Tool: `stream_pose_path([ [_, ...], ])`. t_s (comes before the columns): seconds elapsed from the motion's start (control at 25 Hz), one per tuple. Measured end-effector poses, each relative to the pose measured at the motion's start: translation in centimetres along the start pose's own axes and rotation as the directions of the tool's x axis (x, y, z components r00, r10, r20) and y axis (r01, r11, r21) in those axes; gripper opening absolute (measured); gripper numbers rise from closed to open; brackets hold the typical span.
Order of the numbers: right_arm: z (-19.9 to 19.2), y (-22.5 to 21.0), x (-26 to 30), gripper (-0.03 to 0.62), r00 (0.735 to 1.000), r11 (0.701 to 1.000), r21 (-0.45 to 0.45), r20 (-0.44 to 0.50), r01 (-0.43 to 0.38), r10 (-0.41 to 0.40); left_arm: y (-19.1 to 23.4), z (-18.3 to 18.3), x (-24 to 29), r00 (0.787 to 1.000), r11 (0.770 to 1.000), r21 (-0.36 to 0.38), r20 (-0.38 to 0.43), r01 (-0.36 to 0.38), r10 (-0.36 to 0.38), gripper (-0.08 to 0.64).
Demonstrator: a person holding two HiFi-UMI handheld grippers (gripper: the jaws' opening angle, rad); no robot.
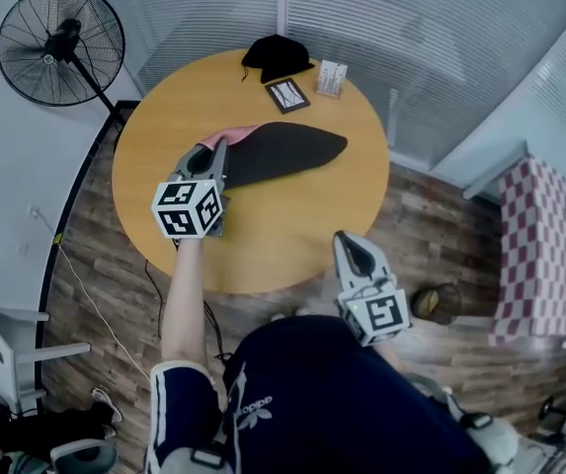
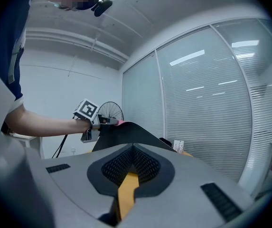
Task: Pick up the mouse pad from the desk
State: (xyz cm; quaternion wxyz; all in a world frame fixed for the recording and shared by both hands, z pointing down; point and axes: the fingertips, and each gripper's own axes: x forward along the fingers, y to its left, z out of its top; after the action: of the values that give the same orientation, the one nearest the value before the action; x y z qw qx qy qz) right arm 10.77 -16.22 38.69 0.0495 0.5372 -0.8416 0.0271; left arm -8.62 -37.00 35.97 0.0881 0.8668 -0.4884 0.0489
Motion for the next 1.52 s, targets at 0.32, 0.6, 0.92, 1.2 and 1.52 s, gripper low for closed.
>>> stream_pose_path([
  [0.32, -0.3, -1.1, -1.2, 0.003, 0.999, 0.999, 0.007, -0.002, 0.037, -0.037, 1.3, 8.0, 2.2, 0.994, 0.993, 0.108, 0.103, -0.051, 0.04, 0.021],
  [0.6, -0.5, -1.9, -2.3, 0.005, 0.999, 0.999, -0.002, -0.005, 0.04, -0.04, 1.8, 12.5, 1.3, 0.982, 0.983, 0.149, 0.171, -0.103, 0.077, 0.021],
  [0.92, 0.7, -1.9, -2.4, 0.003, 0.999, 1.0, 0.008, 0.044, 0.011, -0.011, 1.4, 14.9, -2.9, 0.962, 0.972, 0.164, 0.244, -0.166, 0.123, 0.021],
  [1.2, 2.1, -2.0, -1.8, 0.004, 0.996, 0.999, 0.023, 0.08, -0.029, 0.027, -0.2, 16.6, -8.0, 0.94, 0.96, 0.186, 0.309, -0.208, 0.144, 0.021],
  [1.52, 2.7, -1.9, 0.0, 0.003, 0.994, 0.998, -0.014, 0.093, -0.055, 0.056, -0.9, 17.4, -15.5, 0.901, 0.931, 0.196, 0.372, -0.309, 0.221, 0.021],
])
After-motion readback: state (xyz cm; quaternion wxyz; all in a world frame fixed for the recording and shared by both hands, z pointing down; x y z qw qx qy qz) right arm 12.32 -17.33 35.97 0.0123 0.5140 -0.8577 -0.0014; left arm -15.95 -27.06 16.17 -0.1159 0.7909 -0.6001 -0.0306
